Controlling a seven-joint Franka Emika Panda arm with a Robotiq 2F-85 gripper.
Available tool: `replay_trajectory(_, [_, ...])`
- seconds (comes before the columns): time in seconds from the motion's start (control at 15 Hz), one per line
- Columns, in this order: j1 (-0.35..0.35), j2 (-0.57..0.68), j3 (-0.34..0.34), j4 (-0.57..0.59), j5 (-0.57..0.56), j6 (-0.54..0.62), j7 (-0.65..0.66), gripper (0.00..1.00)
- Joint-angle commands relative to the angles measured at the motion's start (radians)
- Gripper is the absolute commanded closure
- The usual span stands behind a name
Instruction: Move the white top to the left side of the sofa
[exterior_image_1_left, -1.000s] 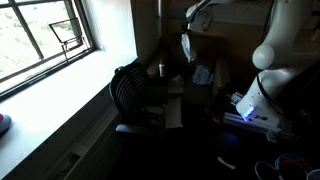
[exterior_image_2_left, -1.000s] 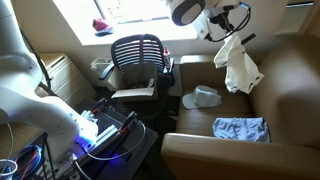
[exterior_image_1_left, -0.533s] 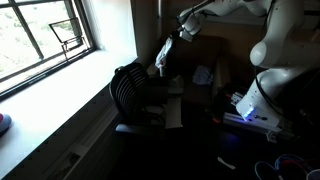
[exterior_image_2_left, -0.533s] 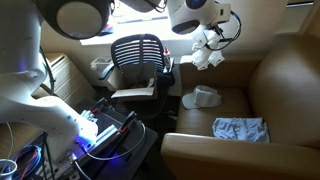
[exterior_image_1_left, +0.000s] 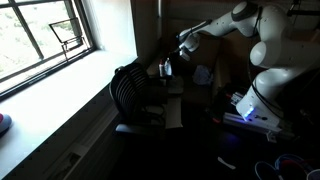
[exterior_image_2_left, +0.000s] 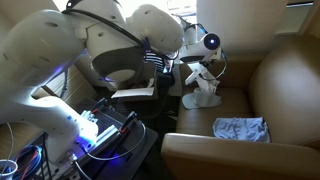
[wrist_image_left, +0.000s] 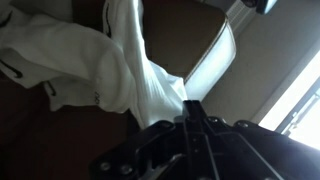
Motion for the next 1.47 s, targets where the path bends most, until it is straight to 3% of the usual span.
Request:
replay_trajectory(0.0, [0.122,-0.109,-0.17,0.097,0.005,-0.234,0.145,1.0])
replay_trajectory(0.33, [0.29,-0.235,-0.43,0.171,0.025,-0.515,0.247,1.0])
replay_trajectory(0.8, [0.475,-0.235,-0.69,0.222,-0.01,-0.915,0.245,1.0])
replay_trajectory(0.93, [0.539,-0.232,-0.775,0.21,-0.053,-0.929,0.281,1.0])
replay_trajectory(1.0, [0.568,-0.226,-0.814,0.205,-0.071,-0.903,0.307,0.91])
replay_trajectory(1.07, [0.539,-0.23,-0.784,0.207,-0.01,-0.901,0.252,0.98])
replay_trajectory(1.2, [0.569,-0.223,-0.82,0.207,-0.032,-0.9,0.275,0.91])
replay_trajectory(1.33, [0.576,-0.221,-0.826,0.207,-0.037,-0.899,0.282,0.91])
replay_trajectory(1.4, [0.576,-0.221,-0.826,0.207,-0.037,-0.899,0.283,0.66])
